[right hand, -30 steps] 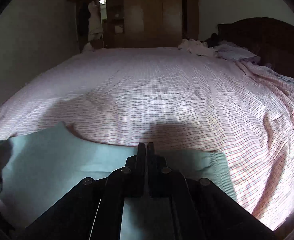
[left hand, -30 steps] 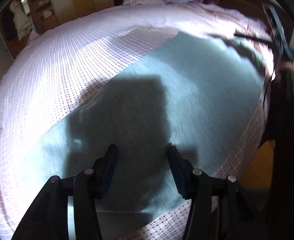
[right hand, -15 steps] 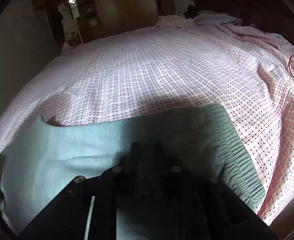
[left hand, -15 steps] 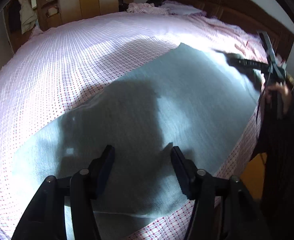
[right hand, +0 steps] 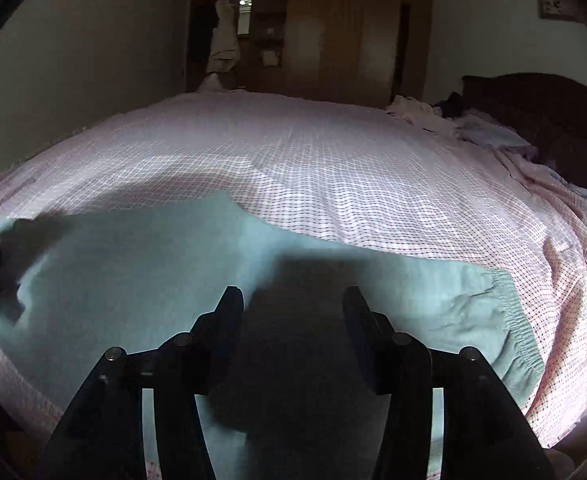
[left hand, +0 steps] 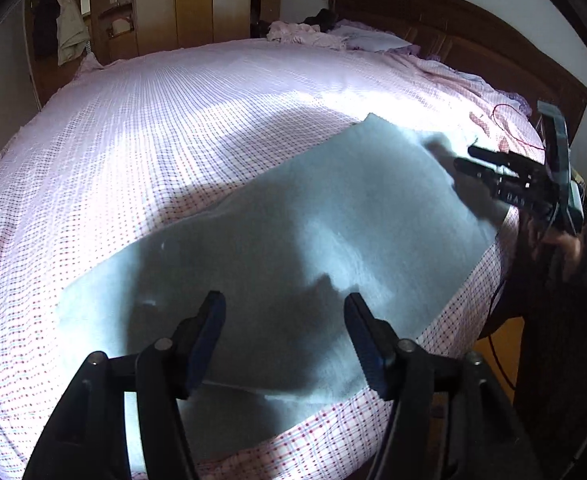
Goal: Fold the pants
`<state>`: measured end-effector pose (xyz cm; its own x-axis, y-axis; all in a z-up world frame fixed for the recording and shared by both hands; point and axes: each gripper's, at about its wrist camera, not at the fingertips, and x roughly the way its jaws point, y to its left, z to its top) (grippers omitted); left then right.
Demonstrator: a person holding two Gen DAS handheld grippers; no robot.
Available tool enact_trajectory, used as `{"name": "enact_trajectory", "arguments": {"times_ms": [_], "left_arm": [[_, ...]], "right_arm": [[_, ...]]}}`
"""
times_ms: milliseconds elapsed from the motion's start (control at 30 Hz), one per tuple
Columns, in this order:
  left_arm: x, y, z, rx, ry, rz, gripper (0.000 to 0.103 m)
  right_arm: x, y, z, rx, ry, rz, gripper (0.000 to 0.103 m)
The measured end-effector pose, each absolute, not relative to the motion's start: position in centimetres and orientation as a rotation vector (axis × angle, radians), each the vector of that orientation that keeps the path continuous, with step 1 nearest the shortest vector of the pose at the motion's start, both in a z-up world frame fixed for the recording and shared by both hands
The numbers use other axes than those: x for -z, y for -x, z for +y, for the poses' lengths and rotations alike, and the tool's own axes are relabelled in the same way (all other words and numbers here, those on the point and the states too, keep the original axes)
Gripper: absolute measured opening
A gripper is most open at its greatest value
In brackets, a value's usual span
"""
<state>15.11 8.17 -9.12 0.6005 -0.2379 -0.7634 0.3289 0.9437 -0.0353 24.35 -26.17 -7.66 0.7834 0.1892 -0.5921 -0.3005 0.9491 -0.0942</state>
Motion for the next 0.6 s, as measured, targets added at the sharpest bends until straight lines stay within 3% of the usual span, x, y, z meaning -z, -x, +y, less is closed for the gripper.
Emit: {"name": "enact_trajectory", "arguments": {"times_ms": [100, 600], "left_arm": [[8.4, -14.3, 9.5, 0.326, -0.111, 0.854, 0.074], [6.7, -12.1, 15.7, 0.231, -0.108, 0.907, 0.078]], "right_arm": [[8.3, -23.8, -24.9, -0.297, 0.200, 0.635, 0.049], [7.9, -21.0, -18.2, -0.563, 0.229, 0.653, 0.050]]}}
